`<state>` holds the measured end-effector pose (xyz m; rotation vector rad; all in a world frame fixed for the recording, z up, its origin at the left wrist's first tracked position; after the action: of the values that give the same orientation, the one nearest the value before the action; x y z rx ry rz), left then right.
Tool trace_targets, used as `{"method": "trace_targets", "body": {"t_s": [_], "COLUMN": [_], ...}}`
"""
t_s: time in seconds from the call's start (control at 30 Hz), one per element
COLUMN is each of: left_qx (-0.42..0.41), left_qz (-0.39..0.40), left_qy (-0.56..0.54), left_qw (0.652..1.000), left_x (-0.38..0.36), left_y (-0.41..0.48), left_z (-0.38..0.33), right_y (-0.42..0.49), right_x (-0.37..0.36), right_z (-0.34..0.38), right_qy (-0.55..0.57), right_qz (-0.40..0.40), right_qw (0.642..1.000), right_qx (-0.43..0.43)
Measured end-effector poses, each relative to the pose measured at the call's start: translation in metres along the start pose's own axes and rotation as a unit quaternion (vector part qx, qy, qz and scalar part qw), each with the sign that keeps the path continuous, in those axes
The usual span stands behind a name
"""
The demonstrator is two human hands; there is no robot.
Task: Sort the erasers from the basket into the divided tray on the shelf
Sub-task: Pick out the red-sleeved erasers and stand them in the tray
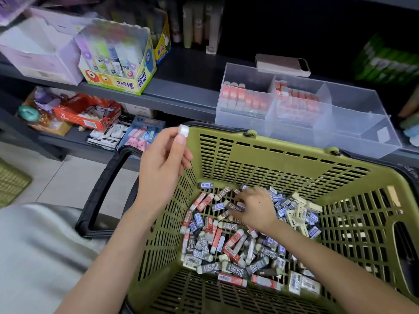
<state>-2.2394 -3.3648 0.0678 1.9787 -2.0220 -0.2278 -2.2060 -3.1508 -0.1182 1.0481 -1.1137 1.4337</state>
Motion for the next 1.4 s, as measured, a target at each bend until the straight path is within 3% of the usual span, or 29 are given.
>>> {"method": "trace_targets", "body": {"t_s": [0.17, 0.33, 0.47, 0.57, 0.6, 0.67, 0.7, 0.77, 0.83, 0.93, 1.03, 1.07, 1.1, 1.13, 1.2, 1.23, 1.3, 1.4], "left_qx": [0.006, -0.001, -0.017, 0.037, 0.064, 0.126, 0.162, 0.236, 0.293, 0.329, 0.353, 0.371, 0.39, 0.407, 0.429, 0.436, 0.443, 0.443], "left_qz": [-0.002, 0.025, 0.091, 0.12, 0.136, 0.188, 0.218, 0.261, 0.271, 0.226, 0.168, 0.15, 0.132, 0.117, 0.1, 0.099, 0.102, 0.105], "left_qy": [-0.02, -0.022, 0.03, 0.045, 0.058, 0.082, 0.09, 0.074, 0.002, -0.086, -0.091, -0.098, -0.109, -0.12, -0.134, -0.141, -0.162, -0.175], "left_qw": [1.0, 0.999, 0.995, 0.991, 0.987, 0.971, 0.958, 0.933, 0.917, 0.913, 0.916, 0.911, 0.905, 0.898, 0.888, 0.883, 0.876, 0.873], "left_x": [0.0, -0.005, -0.018, -0.022, -0.024, -0.033, -0.038, -0.05, -0.062, -0.073, -0.067, -0.064, -0.061, -0.058, -0.054, -0.052, -0.05, -0.048], "left_y": [0.0, 0.0, -0.003, -0.006, -0.008, -0.014, -0.019, -0.03, -0.04, -0.047, -0.044, -0.043, -0.042, -0.042, -0.042, -0.041, -0.041, -0.04], "left_z": [0.0, 0.001, 0.003, 0.016, 0.022, 0.033, 0.038, 0.043, 0.043, 0.043, 0.045, 0.049, 0.051, 0.054, 0.056, 0.055, 0.054, 0.055], "right_y": [0.011, 0.029, 0.032, 0.024, 0.019, 0.006, -0.001, -0.015, -0.025, -0.036, -0.04, -0.041, -0.04, -0.04, -0.04, -0.041, -0.043, -0.038], "right_x": [0.002, -0.04, -0.036, -0.007, 0.009, 0.038, 0.052, 0.079, 0.102, 0.118, 0.114, 0.108, 0.1, 0.088, 0.05, 0.026, -0.013, -0.042], "right_z": [0.046, 0.088, 0.078, 0.064, 0.059, 0.058, 0.061, 0.065, 0.077, 0.091, 0.078, 0.069, 0.061, 0.056, 0.06, 0.066, 0.074, 0.082], "right_qy": [0.175, 0.046, 0.012, 0.157, 0.264, 0.484, 0.561, 0.636, 0.657, 0.664, 0.711, 0.709, 0.674, 0.591, 0.322, 0.2, 0.077, -0.009], "right_qz": [0.003, 0.081, 0.038, 0.022, 0.023, 0.044, 0.047, 0.033, 0.021, 0.052, 0.09, 0.077, 0.056, 0.042, 0.078, 0.117, 0.171, 0.191], "right_qw": [0.98, 0.985, 0.99, 0.985, 0.964, 0.872, 0.823, 0.766, 0.75, 0.745, 0.697, 0.7, 0.736, 0.805, 0.943, 0.969, 0.968, 0.951], "right_qx": [0.094, 0.148, 0.134, 0.067, 0.018, -0.054, -0.07, -0.083, -0.078, -0.029, -0.026, -0.035, -0.039, -0.034, 0.027, 0.08, 0.168, 0.242]}}
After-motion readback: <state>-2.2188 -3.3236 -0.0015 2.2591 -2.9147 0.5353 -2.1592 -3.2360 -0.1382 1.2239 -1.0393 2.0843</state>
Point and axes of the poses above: each hand's wrist, its own y-axis towards the middle knuckle, its own x-axis out of the back of the hand, z = x × y, the point moved 8 cm from there along y, towards the middle knuckle, and after that the axes turned 5 degrees about -x, right-handed, at the moved point
